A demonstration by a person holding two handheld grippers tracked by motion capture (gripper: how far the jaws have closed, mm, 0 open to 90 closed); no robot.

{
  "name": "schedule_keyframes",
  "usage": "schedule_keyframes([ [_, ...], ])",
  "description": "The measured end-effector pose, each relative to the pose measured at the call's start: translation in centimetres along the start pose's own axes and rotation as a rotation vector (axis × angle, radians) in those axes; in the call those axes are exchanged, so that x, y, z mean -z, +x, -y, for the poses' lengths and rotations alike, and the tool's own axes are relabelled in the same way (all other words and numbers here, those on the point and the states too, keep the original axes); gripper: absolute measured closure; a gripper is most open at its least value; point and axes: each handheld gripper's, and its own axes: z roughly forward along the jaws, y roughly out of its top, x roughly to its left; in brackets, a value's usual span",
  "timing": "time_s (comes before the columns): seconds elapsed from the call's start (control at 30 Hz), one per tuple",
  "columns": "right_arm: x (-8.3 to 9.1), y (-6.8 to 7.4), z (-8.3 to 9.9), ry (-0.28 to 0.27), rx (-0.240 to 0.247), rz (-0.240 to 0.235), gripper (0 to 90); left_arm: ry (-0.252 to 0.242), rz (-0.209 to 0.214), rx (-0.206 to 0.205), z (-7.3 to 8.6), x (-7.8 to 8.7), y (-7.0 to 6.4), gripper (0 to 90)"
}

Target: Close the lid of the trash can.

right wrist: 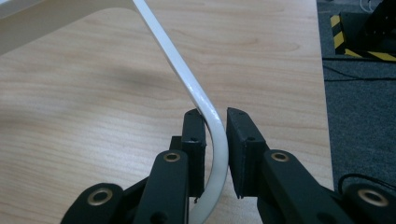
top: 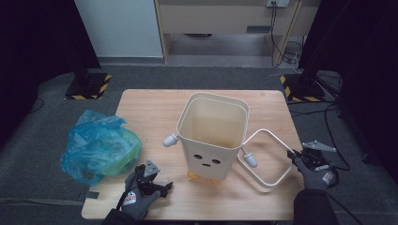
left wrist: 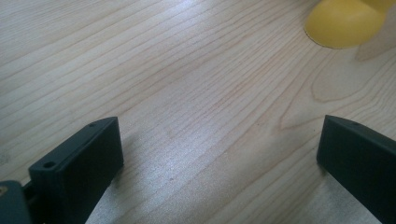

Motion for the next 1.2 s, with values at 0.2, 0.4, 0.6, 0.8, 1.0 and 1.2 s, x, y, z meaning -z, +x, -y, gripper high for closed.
schedule_keyframes([
  [0.2, 0.7, 0.0, -0.6, -0.059, -0.024, 0.001, 78.2, 0.0, 0.0, 0.0, 0.0, 0.0, 0.0, 0.0],
  [0.4, 1.4, 0.2, -1.2, -0.109, -0.046, -0.005, 77.7, 0.0, 0.0, 0.0, 0.0, 0.0, 0.0, 0.0],
  [0.6, 2.1, 0.4, -2.0, -0.165, -0.055, 0.002, 77.7, 0.0, 0.0, 0.0, 0.0, 0.0, 0.0, 0.0],
  [0.8, 2.9, 0.4, -2.5, -0.226, -0.062, 0.012, 77.5, 0.0, 0.0, 0.0, 0.0, 0.0, 0.0, 0.0],
  [1.0, 4.0, 0.5, -3.2, -0.266, -0.055, 0.02, 77.4, 0.0, 0.001, -0.001, 0.0, 0.0, 0.0, 0.0],
  [1.2, 4.8, 0.7, -3.7, -0.304, -0.05, 0.033, 76.9, 0.0, 0.002, -0.002, 0.0, 0.0, 0.0, 0.0],
])
